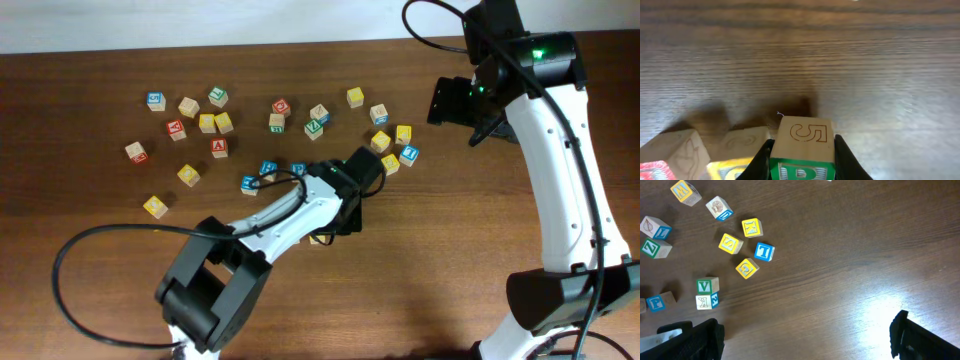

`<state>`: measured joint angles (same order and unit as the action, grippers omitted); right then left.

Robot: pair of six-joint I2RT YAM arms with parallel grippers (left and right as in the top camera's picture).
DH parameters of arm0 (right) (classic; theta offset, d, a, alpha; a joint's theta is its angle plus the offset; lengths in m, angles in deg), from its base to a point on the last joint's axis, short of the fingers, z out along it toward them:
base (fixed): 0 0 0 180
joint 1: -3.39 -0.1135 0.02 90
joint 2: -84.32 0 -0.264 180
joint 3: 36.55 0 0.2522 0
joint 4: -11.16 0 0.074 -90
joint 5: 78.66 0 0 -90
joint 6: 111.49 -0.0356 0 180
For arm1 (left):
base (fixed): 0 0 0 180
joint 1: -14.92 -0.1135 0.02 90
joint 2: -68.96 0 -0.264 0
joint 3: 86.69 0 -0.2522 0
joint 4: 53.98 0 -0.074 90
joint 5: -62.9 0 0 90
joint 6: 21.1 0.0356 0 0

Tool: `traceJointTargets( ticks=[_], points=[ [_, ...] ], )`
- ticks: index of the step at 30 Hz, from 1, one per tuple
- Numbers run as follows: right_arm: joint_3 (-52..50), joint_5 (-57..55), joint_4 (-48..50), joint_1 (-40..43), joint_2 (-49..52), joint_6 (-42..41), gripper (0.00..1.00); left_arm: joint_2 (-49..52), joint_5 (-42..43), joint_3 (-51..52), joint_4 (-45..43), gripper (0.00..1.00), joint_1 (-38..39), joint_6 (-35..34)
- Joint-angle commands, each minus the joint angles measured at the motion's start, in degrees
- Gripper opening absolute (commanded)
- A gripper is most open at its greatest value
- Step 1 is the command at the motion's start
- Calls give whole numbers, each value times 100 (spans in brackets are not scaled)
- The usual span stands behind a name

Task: Spell out ICRA
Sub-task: 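Carry the green R block right of the C block and release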

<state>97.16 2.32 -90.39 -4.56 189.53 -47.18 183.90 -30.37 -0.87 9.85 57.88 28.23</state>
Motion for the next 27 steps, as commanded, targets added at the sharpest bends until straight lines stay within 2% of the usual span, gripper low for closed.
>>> traceJointTargets(
  ticks=[1, 6, 11, 18, 22, 27],
  points=[
    [7, -87, 17, 15, 28, -2, 98, 229, -57, 90, 7, 20, 20, -240],
    [7, -87, 17, 15, 28, -2, 98, 229, 94, 87, 9, 22, 61, -240],
    [7, -87, 15, 15, 28, -2, 98, 227, 330, 87, 9, 32, 63, -238],
    [7, -87, 17, 15, 28, -2, 98, 227, 295, 4, 15, 41, 61, -190],
    [7, -87, 15, 15, 28, -2, 98, 227, -66, -155, 0, 55, 59, -83],
    [7, -87, 15, 15, 28, -2, 98, 227, -127, -164, -33, 50, -9, -81]
  ],
)
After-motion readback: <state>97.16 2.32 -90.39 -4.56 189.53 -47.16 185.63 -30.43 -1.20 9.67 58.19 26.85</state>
